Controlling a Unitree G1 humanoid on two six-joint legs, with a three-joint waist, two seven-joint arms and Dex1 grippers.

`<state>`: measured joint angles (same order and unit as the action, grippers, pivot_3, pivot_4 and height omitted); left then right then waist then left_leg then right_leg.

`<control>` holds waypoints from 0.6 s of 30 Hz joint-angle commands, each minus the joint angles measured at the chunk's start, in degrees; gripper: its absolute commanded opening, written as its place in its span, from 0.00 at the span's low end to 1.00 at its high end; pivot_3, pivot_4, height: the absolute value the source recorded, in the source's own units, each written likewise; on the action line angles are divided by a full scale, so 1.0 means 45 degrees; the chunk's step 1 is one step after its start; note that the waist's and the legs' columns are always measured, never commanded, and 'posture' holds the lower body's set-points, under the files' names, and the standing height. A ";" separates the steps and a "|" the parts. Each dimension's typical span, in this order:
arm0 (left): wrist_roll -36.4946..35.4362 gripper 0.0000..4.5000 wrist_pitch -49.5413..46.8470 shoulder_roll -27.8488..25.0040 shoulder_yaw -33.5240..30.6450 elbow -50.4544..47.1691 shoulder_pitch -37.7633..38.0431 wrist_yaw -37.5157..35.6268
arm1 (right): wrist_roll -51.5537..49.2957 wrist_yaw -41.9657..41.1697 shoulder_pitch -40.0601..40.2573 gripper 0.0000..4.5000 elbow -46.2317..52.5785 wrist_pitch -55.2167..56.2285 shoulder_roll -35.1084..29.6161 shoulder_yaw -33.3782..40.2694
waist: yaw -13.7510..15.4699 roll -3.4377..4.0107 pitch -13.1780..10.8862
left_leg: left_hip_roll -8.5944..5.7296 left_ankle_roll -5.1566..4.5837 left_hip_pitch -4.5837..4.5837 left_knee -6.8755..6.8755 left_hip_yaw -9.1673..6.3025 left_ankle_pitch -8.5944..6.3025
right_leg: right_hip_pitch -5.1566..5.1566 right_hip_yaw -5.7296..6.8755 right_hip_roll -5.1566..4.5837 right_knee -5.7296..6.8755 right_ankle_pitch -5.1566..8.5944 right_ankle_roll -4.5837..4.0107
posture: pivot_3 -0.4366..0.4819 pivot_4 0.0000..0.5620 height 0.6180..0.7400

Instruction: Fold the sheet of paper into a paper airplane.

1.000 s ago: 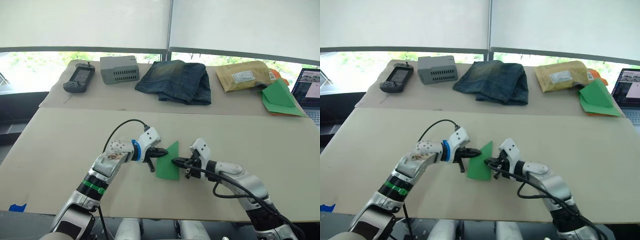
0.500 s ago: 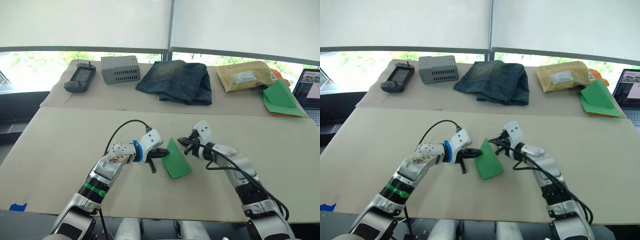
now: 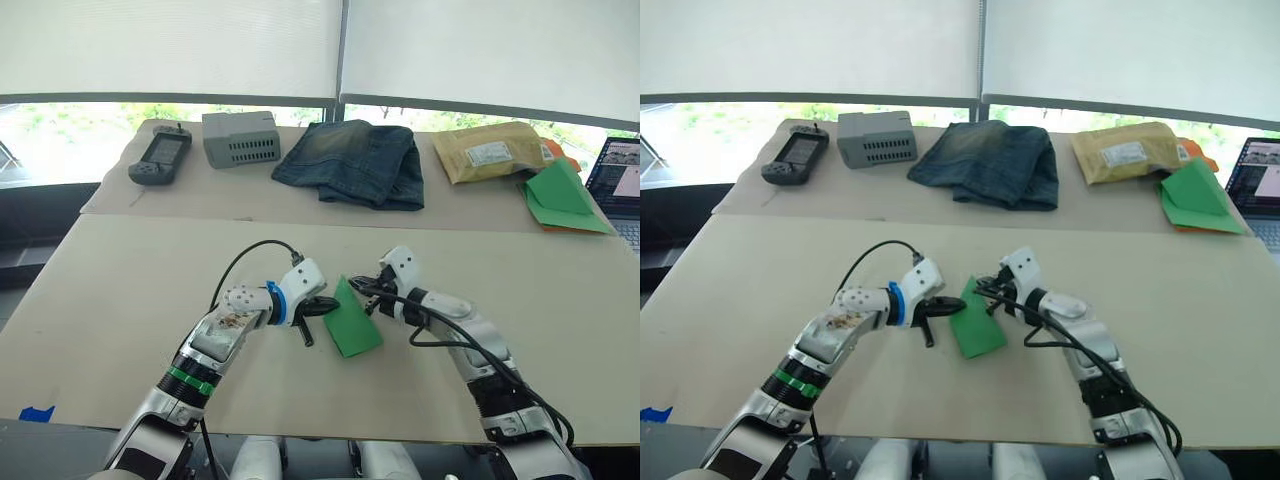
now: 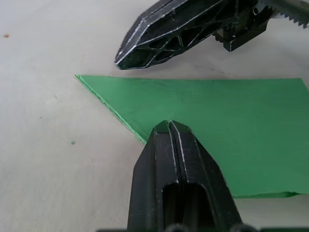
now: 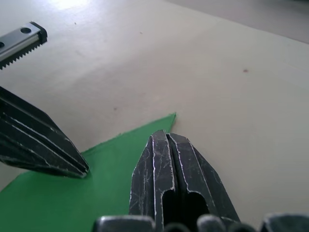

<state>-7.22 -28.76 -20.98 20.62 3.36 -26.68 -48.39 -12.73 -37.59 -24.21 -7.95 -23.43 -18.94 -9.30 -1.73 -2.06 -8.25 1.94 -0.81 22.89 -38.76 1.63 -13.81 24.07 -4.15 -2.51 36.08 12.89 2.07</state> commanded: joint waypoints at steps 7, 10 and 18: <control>0.0588 0.00 -0.0335 0.0425 0.0677 0.0551 0.0200 0.0257 | 0.0634 -0.0748 -0.0800 0.00 -0.1642 0.1180 0.0173 -0.0311 | 0.0160 0.0000 0.0001 | -0.0002 0.0000 0.0002 0.0000 0.0003 0.0000 | 0.0000 -0.0001 -0.0003 -0.0001 -0.0024 -0.0040 | 0.48 0.27 0.95; 0.0655 0.00 -0.0329 0.0478 0.0750 0.0578 0.0239 0.0281 | 0.0841 -0.0909 -0.0501 0.00 -0.1565 0.1277 0.0100 -0.0468 | 0.0162 0.0002 0.0002 | -0.0001 0.0000 -0.0004 0.0000 0.0004 0.0000 | -0.0006 0.0001 -0.0001 0.0000 -0.0024 -0.0040 | 0.48 0.27 0.95; 0.0827 0.00 -0.0189 0.0496 0.0845 0.0954 0.0107 0.0196 | 0.0703 -0.1324 0.1030 0.00 0.0358 0.0814 -0.0611 -0.0455 | 0.0216 0.0005 0.0010 | -0.0002 0.0000 -0.0008 0.0001 0.0002 0.0000 | -0.0012 0.0002 -0.0002 -0.0002 -0.0013 -0.0025 | 0.48 0.27 0.95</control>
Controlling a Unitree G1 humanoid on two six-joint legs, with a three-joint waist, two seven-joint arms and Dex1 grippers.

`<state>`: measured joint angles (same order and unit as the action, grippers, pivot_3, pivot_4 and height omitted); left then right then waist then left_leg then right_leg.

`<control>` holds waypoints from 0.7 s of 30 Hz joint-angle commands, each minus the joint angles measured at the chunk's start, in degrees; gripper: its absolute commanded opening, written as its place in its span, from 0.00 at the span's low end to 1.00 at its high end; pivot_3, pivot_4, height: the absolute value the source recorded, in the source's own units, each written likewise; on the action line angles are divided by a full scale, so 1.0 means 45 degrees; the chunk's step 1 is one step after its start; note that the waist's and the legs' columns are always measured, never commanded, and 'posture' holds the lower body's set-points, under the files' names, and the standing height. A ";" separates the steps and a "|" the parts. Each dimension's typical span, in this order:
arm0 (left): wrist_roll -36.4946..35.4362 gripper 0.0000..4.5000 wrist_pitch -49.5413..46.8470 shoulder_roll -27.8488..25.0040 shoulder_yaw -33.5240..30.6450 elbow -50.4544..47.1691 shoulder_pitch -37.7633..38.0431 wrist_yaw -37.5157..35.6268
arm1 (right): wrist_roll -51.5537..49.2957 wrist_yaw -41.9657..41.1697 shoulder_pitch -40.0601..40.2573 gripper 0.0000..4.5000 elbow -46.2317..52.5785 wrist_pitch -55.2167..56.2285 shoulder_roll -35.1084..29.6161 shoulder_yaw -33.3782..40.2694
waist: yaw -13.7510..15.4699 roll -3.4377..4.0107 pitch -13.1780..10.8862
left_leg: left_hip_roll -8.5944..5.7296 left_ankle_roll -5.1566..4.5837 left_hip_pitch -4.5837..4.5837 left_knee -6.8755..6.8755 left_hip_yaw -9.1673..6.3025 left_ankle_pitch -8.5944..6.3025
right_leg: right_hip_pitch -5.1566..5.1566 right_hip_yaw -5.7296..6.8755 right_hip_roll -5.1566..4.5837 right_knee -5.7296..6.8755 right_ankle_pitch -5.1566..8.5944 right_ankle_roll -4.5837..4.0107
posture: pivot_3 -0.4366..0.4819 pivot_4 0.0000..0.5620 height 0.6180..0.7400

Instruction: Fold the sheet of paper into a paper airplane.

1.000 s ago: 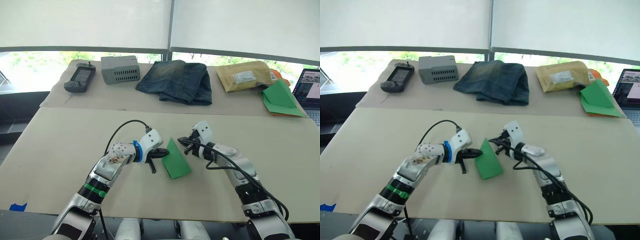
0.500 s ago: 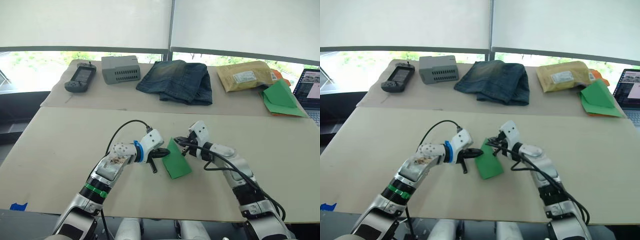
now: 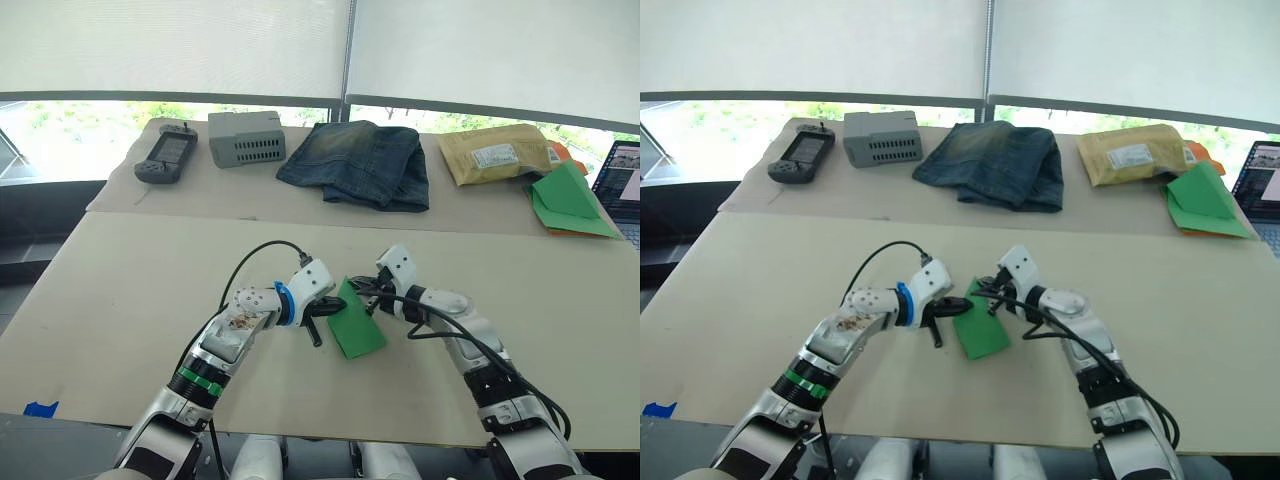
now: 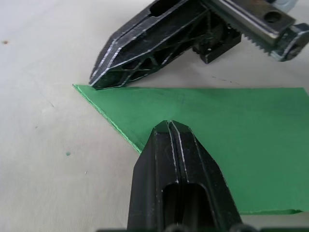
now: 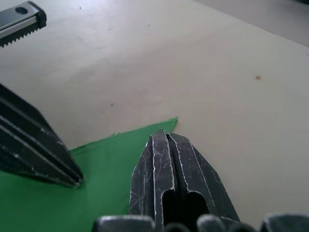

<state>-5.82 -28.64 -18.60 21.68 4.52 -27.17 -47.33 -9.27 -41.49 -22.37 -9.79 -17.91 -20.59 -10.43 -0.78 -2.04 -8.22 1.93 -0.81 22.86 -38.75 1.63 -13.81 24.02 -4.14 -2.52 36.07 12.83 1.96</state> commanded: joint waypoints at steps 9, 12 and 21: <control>0.0659 0.00 0.0116 -0.0042 0.0709 0.1224 0.0008 -0.0218 | -0.0532 -0.0855 0.3106 0.00 0.3606 -0.1174 -0.1299 -0.0121 | 0.0014 0.0009 0.0040 | 0.0001 0.0000 -0.0010 0.0000 -0.0001 -0.0001 | -0.0012 0.0002 0.0002 -0.0004 0.0024 0.0025 | 0.48 0.27 0.95; 0.0683 0.00 0.0181 -0.0034 0.0706 0.1334 -0.0052 -0.0279 | -0.0511 -0.0887 0.3583 0.00 0.4258 -0.1231 -0.1666 -0.0179 | 0.0018 0.0011 0.0044 | 0.0001 0.0000 -0.0014 0.0001 -0.0001 0.0000 | -0.0013 0.0003 0.0002 -0.0002 0.0027 0.0026 | 0.48 0.27 0.95; 0.0779 0.00 0.0373 0.0105 0.0693 0.1744 -0.0321 -0.0424 | 0.0723 -0.1027 0.3547 0.00 0.5307 -0.0227 -0.2507 -0.1300 | 0.0022 0.0005 0.0054 | 0.0000 0.0001 -0.0021 -0.0001 0.0000 0.0000 | -0.0017 0.0004 0.0003 -0.0005 0.0030 0.0027 | 0.48 0.27 0.95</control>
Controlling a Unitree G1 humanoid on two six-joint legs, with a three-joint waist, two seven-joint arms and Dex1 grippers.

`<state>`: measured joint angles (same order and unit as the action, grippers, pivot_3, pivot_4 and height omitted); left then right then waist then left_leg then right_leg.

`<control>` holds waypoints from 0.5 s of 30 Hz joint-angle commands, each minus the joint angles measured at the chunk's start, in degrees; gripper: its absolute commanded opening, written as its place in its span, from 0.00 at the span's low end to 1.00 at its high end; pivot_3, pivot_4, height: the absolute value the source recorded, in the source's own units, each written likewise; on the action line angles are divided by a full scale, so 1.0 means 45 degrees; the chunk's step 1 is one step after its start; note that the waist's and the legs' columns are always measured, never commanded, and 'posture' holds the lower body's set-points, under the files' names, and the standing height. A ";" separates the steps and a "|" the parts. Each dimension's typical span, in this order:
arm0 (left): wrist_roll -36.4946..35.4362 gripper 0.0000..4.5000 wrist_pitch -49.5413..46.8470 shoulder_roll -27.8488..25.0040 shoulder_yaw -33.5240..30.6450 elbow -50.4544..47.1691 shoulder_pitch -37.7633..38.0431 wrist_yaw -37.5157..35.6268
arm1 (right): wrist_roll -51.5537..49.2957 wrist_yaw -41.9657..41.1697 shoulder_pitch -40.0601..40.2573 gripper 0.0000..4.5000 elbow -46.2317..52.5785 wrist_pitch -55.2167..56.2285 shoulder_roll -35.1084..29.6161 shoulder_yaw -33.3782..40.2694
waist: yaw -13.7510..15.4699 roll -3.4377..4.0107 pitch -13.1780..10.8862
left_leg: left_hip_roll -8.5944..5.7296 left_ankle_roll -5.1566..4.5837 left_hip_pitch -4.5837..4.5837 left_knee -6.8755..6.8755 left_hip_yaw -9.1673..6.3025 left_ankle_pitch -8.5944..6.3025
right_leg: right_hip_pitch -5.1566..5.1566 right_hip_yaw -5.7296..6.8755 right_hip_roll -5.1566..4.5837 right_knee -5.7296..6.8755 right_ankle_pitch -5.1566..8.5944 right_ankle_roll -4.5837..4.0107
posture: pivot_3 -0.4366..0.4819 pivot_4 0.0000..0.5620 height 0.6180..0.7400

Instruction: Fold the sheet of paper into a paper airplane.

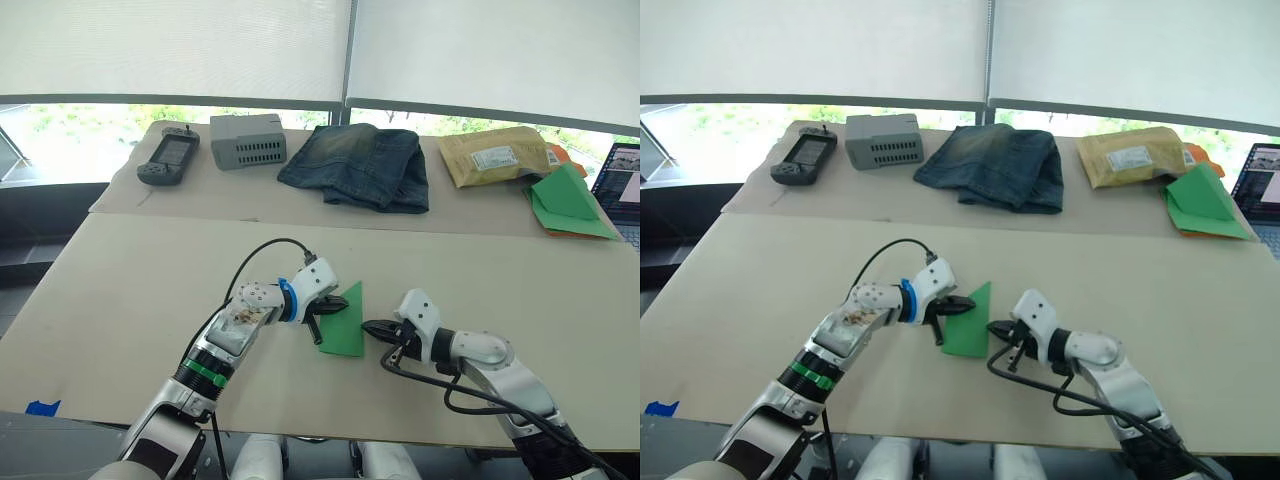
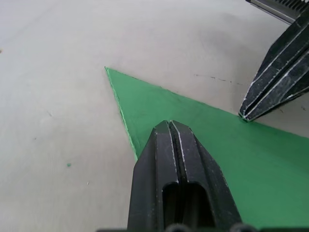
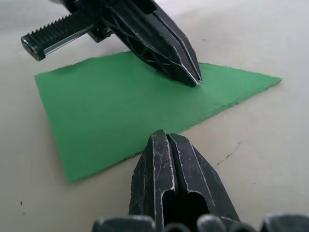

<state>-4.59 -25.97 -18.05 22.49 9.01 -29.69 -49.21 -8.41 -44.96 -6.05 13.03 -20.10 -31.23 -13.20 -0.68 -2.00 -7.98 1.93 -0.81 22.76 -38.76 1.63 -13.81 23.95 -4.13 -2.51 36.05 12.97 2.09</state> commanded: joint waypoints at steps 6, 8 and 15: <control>0.0521 0.00 -0.0239 -0.0019 0.0508 0.0680 0.0318 -0.0009 | 0.0456 0.0014 -0.1088 0.00 0.0235 0.0112 -0.0097 0.0047 | -0.0011 -0.0010 0.0009 | 0.0002 0.0000 -0.0007 0.0000 0.0000 0.0000 | 0.0000 -0.0002 0.0003 0.0004 -0.0001 -0.0002 | 0.48 0.27 0.95; 0.0522 0.00 -0.0263 -0.0072 0.0494 0.0584 0.0397 -0.0022 | 0.0247 -0.0108 -0.1528 0.00 -0.0090 0.0226 -0.0142 0.0386 | -0.0002 -0.0008 0.0007 | 0.0001 0.0000 0.0001 -0.0001 0.0001 0.0000 | 0.0004 -0.0004 0.0003 0.0004 -0.0001 -0.0001 | 0.48 0.27 0.95; 0.0530 0.00 -0.0454 -0.0133 0.0457 0.0490 0.0512 0.0030 | 0.0679 -0.0665 -0.2142 0.00 -0.1867 0.0842 0.0065 -0.0262 | -0.0001 -0.0008 0.0007 | 0.0001 -0.0001 0.0016 0.0007 0.0000 -0.0001 | 0.0015 0.0003 0.0003 -0.0001 0.0004 -0.0012 | 0.48 0.27 0.95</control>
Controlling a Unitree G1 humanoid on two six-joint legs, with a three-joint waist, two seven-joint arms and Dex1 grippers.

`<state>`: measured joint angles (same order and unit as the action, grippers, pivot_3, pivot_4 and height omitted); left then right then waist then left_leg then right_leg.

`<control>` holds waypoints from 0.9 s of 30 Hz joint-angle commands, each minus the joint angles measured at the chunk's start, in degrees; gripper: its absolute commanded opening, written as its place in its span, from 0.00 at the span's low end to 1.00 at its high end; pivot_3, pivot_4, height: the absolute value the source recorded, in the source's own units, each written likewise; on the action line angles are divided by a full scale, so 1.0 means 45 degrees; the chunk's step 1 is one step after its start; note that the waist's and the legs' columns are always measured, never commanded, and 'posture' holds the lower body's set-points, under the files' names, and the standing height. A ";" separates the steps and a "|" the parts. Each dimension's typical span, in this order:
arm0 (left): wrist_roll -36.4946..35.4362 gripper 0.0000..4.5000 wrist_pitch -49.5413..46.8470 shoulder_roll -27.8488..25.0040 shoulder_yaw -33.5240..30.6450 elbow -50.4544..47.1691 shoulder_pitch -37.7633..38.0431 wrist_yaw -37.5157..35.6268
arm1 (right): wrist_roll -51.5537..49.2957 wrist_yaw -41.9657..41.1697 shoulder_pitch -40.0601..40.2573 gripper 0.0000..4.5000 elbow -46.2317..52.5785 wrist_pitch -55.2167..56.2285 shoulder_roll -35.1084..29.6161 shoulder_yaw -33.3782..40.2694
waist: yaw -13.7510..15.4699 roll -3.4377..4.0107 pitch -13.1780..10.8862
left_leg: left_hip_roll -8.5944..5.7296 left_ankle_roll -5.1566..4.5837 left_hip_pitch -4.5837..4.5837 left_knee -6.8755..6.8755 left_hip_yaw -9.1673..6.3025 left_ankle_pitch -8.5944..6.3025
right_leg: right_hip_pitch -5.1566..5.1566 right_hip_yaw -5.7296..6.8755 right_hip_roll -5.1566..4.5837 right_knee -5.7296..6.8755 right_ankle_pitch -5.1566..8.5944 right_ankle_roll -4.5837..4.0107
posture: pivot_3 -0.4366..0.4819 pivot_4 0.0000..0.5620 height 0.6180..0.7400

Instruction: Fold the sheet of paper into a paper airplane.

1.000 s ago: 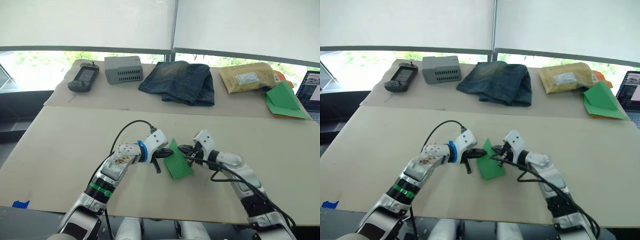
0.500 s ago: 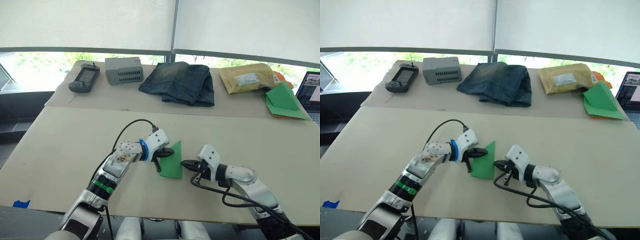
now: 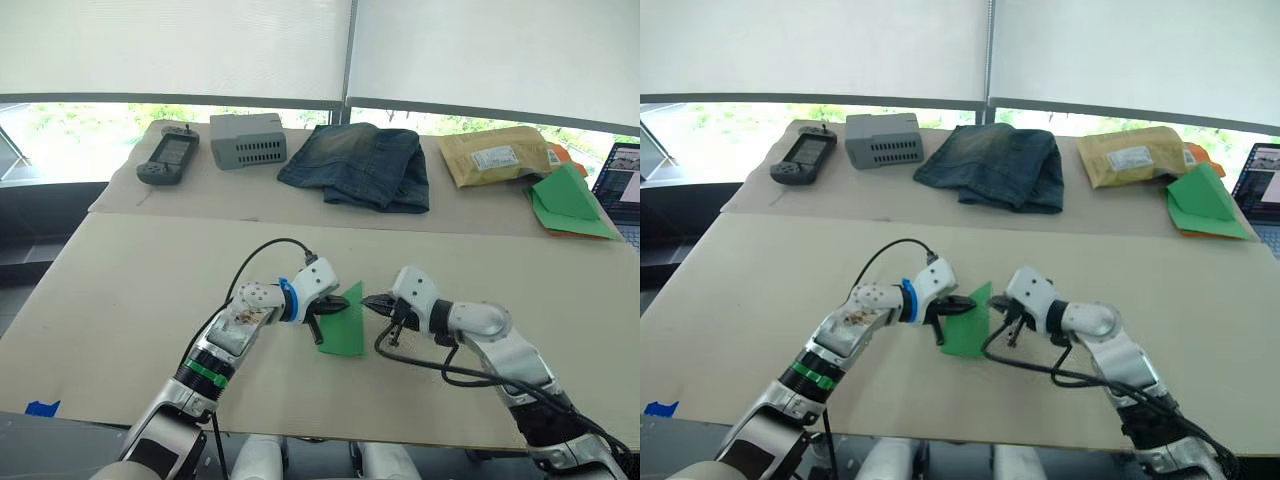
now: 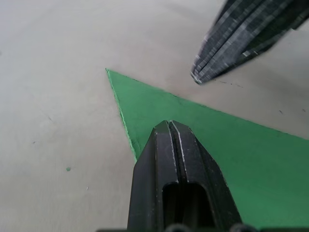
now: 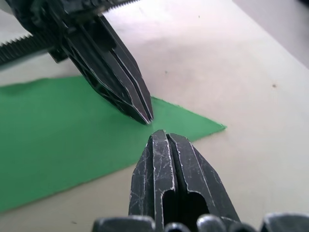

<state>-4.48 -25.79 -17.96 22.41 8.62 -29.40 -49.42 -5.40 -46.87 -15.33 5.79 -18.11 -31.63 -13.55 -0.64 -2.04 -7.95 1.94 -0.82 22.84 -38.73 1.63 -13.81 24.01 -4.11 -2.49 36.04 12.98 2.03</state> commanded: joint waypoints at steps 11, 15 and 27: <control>0.0482 0.00 -0.0518 -0.0117 0.0548 0.0476 0.0556 0.0089 | -0.0189 -0.0896 0.1127 0.00 0.0686 0.0757 -0.0113 -0.0312 | -0.0021 0.0004 0.0005 | 0.0002 0.0000 -0.0013 0.0001 -0.0002 0.0000 | -0.0012 -0.0001 0.0001 0.0004 0.0003 0.0000 | 0.48 0.27 0.95; 0.0502 0.00 -0.0435 -0.0093 0.0571 0.0610 0.0482 0.0066 | 0.0024 -0.1166 0.1244 0.00 0.1351 0.1090 -0.0348 -0.0462 | -0.0023 0.0005 0.0005 | 0.0001 0.0000 -0.0016 0.0000 -0.0001 0.0000 | -0.0011 -0.0002 0.0002 0.0006 0.0004 0.0002 | 0.48 0.27 0.95; 0.0518 0.00 -0.0433 -0.0027 0.0599 0.0642 0.0494 0.0084 | 0.0335 -0.0676 0.0034 0.00 0.0282 0.1184 0.0286 -0.0483 | 0.0023 0.0004 0.0004 | -0.0001 0.0001 -0.0007 -0.0002 -0.0002 0.0000 | -0.0006 0.0003 0.0000 0.0004 0.0003 0.0002 | 0.48 0.27 0.95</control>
<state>-4.46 -26.00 -17.65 22.44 8.32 -29.06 -48.96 -3.52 -49.86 -15.25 8.05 -14.10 -30.50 -15.86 -0.54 -2.03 -7.93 1.93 -0.81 22.81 -38.74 1.62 -13.81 23.98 -4.10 -2.50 36.05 13.00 2.04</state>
